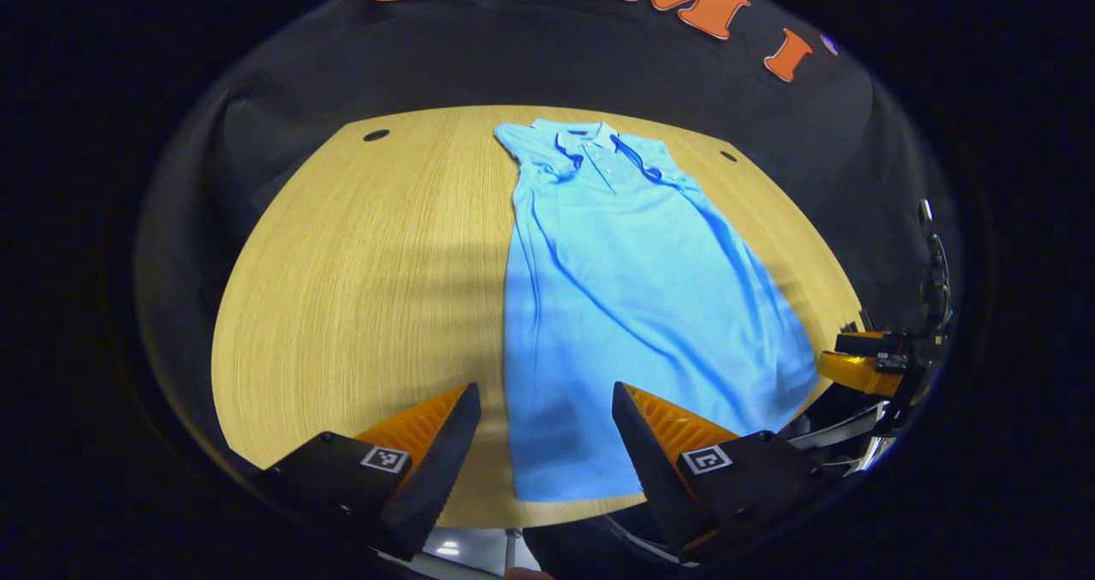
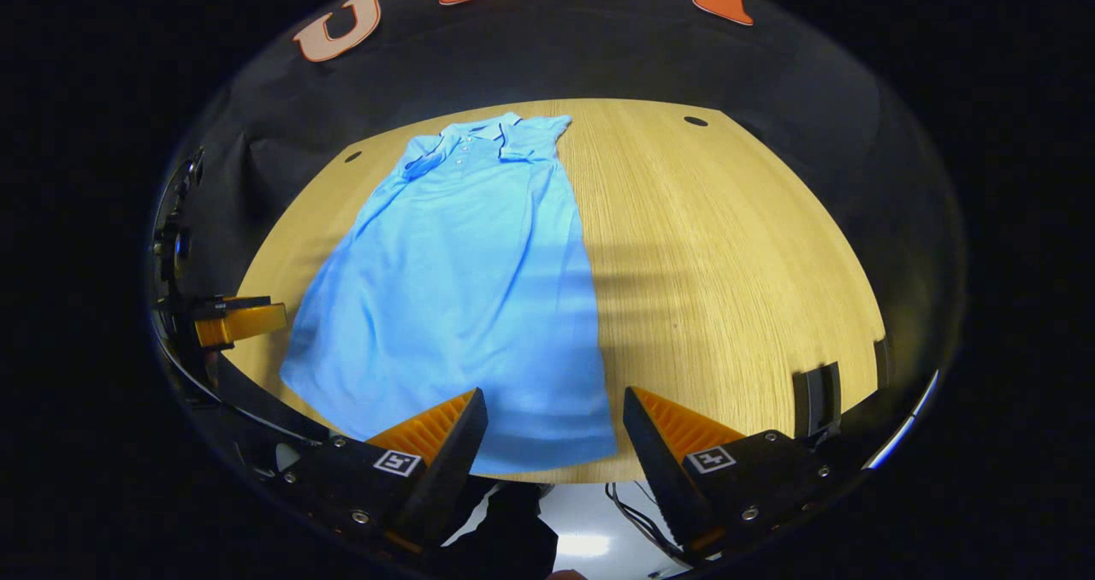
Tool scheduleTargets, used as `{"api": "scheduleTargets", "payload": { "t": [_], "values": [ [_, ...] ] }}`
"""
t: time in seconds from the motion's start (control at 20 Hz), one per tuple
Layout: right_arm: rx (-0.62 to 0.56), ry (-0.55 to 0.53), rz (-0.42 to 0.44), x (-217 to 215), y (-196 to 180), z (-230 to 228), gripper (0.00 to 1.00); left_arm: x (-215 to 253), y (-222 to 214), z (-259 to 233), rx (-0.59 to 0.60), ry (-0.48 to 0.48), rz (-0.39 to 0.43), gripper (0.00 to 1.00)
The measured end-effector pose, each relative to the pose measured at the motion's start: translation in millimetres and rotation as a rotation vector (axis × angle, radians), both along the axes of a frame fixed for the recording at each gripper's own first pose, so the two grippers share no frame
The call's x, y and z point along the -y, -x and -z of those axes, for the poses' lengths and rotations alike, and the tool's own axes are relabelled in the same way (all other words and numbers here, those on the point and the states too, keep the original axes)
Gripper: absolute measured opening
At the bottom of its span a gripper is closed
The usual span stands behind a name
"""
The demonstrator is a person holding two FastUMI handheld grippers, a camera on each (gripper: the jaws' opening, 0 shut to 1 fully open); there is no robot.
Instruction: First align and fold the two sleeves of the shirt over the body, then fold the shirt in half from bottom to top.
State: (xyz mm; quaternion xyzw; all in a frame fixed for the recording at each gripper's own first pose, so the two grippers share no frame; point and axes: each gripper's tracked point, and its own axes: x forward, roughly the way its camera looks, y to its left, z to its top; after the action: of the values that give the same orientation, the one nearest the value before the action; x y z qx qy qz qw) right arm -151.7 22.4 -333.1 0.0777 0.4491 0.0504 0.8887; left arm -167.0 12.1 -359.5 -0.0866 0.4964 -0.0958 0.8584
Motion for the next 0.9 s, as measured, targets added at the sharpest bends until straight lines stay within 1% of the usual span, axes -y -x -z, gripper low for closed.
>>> {"api": "scheduleTargets", "payload": {
  "t": [0.15,0.25,0.45,0.6,0.65,0.75,0.8,0.85,0.9],
  "values": [
    [-0.017,0.026,-0.009,2.7,4.2,14.0,0.97,4.5,21.7,17.1,-0.035,-0.033,0.023,1.00],
    [-0.023,0.051,-0.018,6.2,5.1,20.8,0.97,7.0,29.9,27.0,-0.053,-0.053,0.023,0.99],
    [-0.046,0.057,-0.037,1.4,4.7,32.9,0.97,5.3,29.8,36.8,-0.068,-0.105,0.005,1.00],
    [-0.075,0.063,-0.050,-2.8,7.5,41.8,0.96,7.0,28.4,40.3,-0.066,-0.145,0.014,0.99],
    [-0.056,0.071,-0.044,-1.6,4.0,40.0,0.95,6.8,30.8,39.2,-0.075,-0.144,0.013,0.98],
    [-0.056,0.067,-0.033,-3.9,1.4,40.7,0.82,5.6,28.9,39.4,-0.085,-0.137,-0.018,0.98],
    [-0.060,0.062,-0.023,-4.0,-1.7,41.1,0.60,7.5,26.6,41.5,-0.087,-0.136,-0.024,0.97],
    [-0.073,0.048,0.006,-3.1,-3.3,41.5,0.53,10.3,26.7,38.7,-0.087,-0.132,-0.026,0.85],
    [-0.088,0.020,0.038,-4.3,-5.0,40.5,0.32,15.4,24.6,37.9,-0.087,-0.125,-0.019,0.72]
  ]
}}
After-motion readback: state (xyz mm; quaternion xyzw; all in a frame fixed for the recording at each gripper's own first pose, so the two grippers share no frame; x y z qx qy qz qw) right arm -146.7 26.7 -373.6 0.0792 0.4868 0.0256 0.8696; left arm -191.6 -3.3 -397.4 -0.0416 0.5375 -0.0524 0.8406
